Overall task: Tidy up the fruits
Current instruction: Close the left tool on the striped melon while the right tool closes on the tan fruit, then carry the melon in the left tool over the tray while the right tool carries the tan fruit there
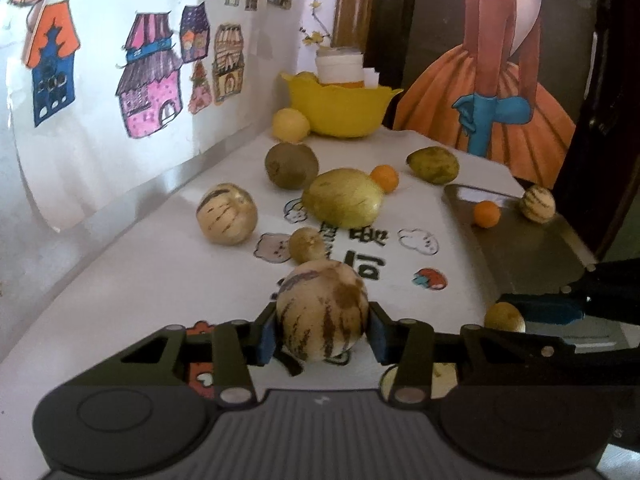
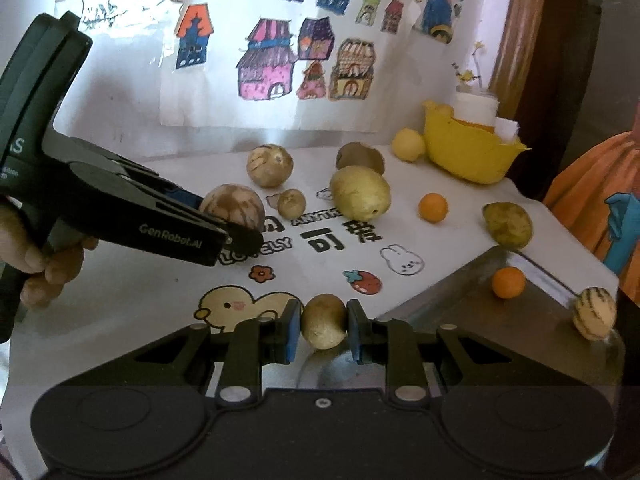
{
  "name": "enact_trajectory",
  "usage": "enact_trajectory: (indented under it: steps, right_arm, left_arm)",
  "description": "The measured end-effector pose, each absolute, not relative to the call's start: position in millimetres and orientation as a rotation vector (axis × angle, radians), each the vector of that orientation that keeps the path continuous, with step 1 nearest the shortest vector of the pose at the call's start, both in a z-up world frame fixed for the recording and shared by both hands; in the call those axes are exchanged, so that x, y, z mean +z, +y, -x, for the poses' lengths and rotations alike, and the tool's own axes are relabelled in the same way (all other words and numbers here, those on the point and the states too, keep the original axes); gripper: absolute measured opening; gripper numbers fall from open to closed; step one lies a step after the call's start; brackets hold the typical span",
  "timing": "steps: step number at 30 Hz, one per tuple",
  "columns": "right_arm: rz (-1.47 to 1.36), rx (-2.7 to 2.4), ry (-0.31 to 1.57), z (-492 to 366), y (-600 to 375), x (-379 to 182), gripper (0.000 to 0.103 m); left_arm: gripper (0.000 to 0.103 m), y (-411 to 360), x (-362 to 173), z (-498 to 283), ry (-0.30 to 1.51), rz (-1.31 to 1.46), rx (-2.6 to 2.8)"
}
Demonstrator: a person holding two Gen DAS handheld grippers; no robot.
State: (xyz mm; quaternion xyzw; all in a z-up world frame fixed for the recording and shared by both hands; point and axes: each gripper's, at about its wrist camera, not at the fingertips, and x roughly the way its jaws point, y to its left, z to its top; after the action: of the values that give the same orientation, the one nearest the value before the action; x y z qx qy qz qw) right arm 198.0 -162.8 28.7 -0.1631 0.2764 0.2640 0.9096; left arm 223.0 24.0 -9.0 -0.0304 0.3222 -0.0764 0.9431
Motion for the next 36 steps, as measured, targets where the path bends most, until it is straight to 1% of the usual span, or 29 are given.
enact_trajectory:
  steps: [7,16,26,36]
  right_arm:
    - [0.315,0.493,0.549,-190.0,-192.6,36.3,0.026]
    - [0.315,0.369,0.517,-197.3,-248.8,41.9,0.026]
    - [0.241,0.251,0.520,-239.6,-310.3,37.5,0.026]
    - [0.222,0.207,0.515,-277.0,-330.4,26.2,0.026]
  left_arm:
    - [0.049,2.2,-0.2,-225.6,0.640,0.077,-0.197]
    - [0.049,-47.8,7.7,-246.5,0.609,0.076,-0.293]
    - [0.049,-95.1,2.6,-274.4,0.610,0.034,-0.388]
    - [0.049,-124.4,-2.6,-292.1,0.622,-0.018,-0.439]
